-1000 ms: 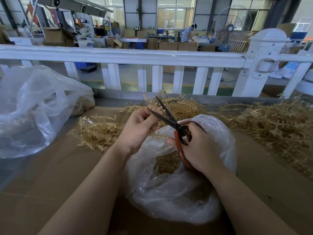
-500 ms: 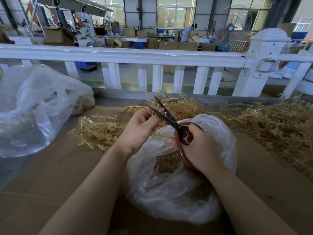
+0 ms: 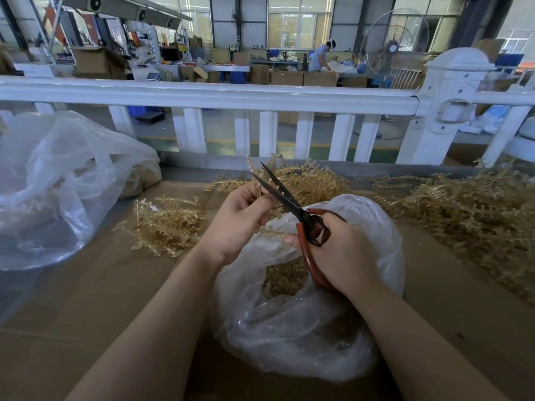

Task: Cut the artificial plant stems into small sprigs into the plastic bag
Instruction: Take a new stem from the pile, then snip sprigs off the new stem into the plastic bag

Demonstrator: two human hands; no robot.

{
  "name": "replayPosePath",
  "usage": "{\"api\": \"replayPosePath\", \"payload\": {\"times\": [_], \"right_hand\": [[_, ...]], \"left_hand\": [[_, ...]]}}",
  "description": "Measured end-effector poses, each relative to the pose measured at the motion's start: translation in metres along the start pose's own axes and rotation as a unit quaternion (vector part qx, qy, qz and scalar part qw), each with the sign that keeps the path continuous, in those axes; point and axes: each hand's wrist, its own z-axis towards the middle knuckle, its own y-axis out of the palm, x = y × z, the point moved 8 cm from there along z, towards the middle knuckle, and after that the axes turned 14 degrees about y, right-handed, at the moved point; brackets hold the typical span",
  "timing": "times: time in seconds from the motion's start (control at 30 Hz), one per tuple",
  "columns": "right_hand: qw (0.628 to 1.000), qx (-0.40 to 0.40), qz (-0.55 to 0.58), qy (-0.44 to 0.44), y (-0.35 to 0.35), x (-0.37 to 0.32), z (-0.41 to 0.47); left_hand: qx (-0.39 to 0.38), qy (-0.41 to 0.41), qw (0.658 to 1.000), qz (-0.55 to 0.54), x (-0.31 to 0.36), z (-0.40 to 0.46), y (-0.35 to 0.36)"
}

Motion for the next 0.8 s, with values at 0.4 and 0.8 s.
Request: {"api": "replayPosePath", "payload": {"times": [0.4,0.8], "right_hand": [[0.996,0.057,-0.073,-0.019,-0.011,-0.010,-0.002],[0.997,0.065,-0.039,-0.030,-0.013,-0.011,-0.007]], "left_hand": [[0.000,-0.013,1.000,-0.004,0.002,-0.002,0.001],[-0.020,-0.028,0.999,-0.040,-0.001,-0.002,0.006]]}}
